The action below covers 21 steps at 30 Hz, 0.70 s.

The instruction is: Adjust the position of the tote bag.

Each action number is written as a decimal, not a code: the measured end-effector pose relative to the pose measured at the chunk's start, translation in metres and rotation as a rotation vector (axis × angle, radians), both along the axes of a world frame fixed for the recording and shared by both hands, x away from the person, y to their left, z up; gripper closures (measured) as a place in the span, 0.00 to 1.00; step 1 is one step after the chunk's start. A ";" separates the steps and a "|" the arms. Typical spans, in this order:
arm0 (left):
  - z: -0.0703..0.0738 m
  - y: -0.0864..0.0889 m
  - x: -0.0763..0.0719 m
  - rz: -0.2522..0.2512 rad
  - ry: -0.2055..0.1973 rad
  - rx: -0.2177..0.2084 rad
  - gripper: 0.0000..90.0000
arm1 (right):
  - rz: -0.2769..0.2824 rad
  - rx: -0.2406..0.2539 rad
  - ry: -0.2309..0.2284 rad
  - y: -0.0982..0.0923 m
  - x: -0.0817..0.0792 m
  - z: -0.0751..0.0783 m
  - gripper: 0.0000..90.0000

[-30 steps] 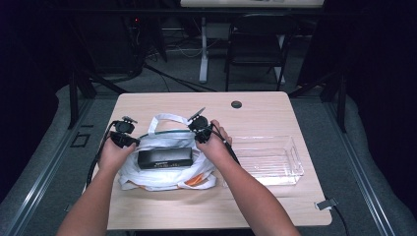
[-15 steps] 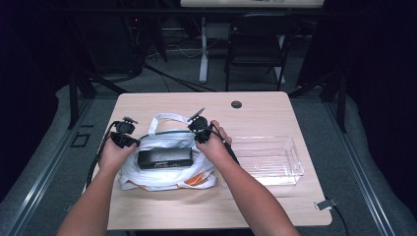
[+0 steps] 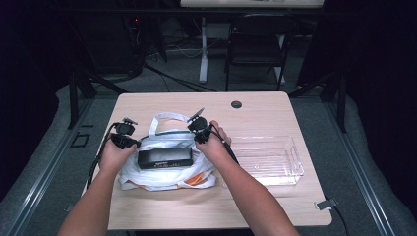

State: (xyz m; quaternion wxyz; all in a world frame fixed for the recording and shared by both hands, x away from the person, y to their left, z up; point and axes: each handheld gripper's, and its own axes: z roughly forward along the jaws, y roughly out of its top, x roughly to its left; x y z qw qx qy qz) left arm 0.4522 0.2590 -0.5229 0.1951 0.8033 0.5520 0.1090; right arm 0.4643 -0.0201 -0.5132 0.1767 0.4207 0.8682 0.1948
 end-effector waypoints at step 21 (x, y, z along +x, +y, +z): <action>0.030 0.018 -0.021 -0.041 -0.103 -0.043 0.69 | -0.027 0.012 0.000 0.000 0.001 -0.003 0.90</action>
